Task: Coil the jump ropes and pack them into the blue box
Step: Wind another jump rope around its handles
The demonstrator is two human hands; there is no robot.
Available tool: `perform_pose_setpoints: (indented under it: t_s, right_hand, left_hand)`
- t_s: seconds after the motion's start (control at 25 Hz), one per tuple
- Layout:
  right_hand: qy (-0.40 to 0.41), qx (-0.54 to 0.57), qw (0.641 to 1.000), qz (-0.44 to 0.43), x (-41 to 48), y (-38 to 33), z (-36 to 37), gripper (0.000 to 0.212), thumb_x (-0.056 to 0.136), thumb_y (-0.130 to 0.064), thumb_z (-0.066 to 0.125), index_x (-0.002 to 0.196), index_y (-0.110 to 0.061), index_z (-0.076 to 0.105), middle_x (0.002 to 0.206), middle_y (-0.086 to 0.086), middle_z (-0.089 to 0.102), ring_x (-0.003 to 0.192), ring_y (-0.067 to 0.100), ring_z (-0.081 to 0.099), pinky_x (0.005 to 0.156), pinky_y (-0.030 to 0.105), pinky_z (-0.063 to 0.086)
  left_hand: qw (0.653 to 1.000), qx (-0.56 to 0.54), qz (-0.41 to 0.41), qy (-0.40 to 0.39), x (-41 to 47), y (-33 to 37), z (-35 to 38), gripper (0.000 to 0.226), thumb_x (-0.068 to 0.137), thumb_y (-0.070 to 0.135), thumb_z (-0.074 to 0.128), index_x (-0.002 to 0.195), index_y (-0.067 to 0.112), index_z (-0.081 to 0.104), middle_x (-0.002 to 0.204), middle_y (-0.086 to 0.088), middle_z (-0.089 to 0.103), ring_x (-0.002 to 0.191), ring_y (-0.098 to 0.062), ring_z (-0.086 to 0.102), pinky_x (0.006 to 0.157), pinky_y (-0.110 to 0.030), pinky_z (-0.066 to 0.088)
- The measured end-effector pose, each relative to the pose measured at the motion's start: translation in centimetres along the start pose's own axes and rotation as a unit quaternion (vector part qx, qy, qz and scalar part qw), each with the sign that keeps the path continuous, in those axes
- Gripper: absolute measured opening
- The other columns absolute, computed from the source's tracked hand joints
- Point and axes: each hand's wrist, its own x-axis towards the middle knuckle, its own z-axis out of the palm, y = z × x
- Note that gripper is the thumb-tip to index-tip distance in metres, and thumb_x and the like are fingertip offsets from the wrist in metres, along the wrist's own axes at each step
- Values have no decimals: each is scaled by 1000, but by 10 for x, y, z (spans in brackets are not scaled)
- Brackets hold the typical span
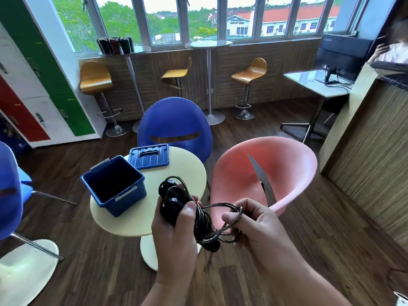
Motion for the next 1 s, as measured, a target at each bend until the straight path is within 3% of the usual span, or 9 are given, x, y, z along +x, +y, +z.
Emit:
perform_pose_setpoints:
  t_s: [0.08,0.12,0.2,0.32,0.44,0.56,0.72,0.84,1.0]
  right_hand:
    - [-14,34,999,39,1,0,-1,16,67,-25,83,63,-22,68,68,13,56,58,19,50,47,25,37]
    - [-15,41,998,52,2,0,-2,19,66,-27,85,62,-21,68,69,15,56,57,20,50,46,26,36]
    - [-4,37,998,58,4,-2,-3,29,67,-28,91,59,-20,64,66,14,55,53,20,49,43,25,36]
    - [31,-27,999,17,6,-8,-3,30,70,-27,85,58,-18,59,59,11,55,50,22,49,40,24,40]
    - [32,-93,995,-16,7,-13,-8,22,81,-13,83,75,-10,62,63,11,59,57,25,55,42,27,45]
    - [-36,-74,996,15,8,-23,-11,19,87,4,72,101,-9,70,74,11,59,61,20,59,44,27,51]
    - [-85,-33,995,29,10,-24,-13,41,91,16,49,83,-12,77,80,16,63,63,16,58,47,25,55]
    - [-58,-40,997,-26,10,-16,-8,37,90,15,58,78,-13,79,74,13,65,63,17,58,50,29,57]
    - [1,-147,982,-116,8,-1,-3,21,85,2,77,80,-18,78,67,7,66,64,15,58,56,33,60]
  left_hand:
    - [1000,-10,-5,-2,4,-2,-2,27,72,41,63,92,26,71,89,-13,71,91,-39,66,82,-50,54]
    - [1000,-10,-2,-4,4,-3,-1,27,72,41,63,92,26,71,89,-14,71,91,-40,66,82,-51,53]
    - [1000,2,11,-11,3,-3,0,37,70,41,62,95,17,70,87,-11,73,86,-33,68,77,-40,55]
    - [999,12,31,-23,-2,-3,2,43,67,38,64,102,12,68,85,-4,73,79,-15,68,72,-23,55]
    - [997,24,54,-45,-4,-5,-2,38,69,33,68,106,31,68,91,-3,71,83,-14,68,78,-23,56]
    - [995,62,65,-48,1,-6,-7,33,68,34,69,101,38,67,89,-5,70,78,-15,66,76,-26,56]
    - [997,53,45,-33,5,-6,-8,34,68,34,66,101,28,66,88,-11,68,78,-19,65,75,-37,56]
    - [997,57,54,-16,7,-1,-6,30,69,32,65,96,20,64,85,-9,69,75,-13,66,71,-27,56]
    - [998,32,59,12,5,10,-4,32,69,30,65,98,17,66,84,2,74,75,-5,68,70,-17,53]
